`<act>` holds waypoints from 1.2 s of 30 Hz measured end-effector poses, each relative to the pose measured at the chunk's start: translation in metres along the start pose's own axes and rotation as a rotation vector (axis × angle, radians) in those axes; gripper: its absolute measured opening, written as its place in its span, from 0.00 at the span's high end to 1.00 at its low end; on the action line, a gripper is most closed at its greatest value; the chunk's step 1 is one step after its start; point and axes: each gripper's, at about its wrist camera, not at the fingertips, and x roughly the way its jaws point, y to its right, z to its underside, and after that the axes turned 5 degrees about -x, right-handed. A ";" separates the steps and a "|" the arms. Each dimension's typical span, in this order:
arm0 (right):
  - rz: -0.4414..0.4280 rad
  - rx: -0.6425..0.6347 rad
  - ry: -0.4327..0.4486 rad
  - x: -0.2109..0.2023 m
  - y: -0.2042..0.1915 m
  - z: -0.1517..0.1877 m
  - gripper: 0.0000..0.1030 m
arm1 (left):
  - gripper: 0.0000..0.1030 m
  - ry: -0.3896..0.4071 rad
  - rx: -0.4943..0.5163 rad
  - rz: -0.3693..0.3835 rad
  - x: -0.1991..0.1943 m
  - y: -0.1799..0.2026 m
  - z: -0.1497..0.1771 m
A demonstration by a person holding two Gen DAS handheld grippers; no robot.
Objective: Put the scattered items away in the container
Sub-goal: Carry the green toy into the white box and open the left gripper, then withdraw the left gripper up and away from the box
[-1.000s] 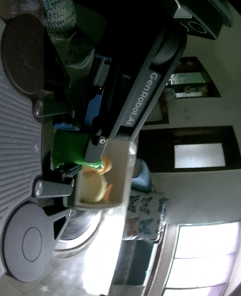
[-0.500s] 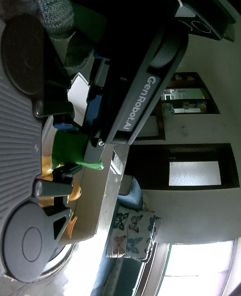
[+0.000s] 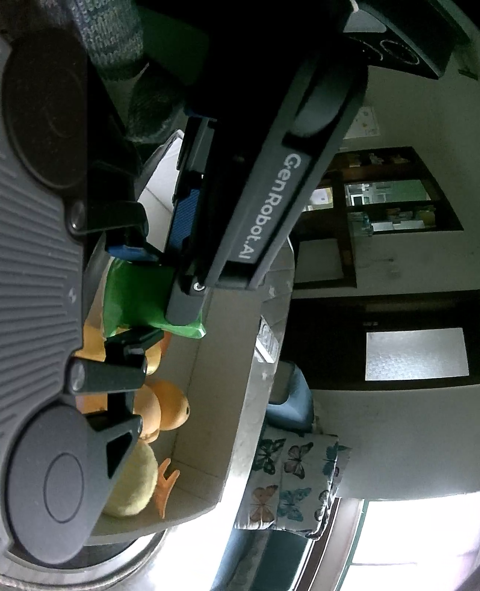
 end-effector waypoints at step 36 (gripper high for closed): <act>0.074 -0.012 0.074 -0.087 -0.017 0.038 0.04 | 0.65 0.092 0.197 -0.117 -0.062 0.026 0.070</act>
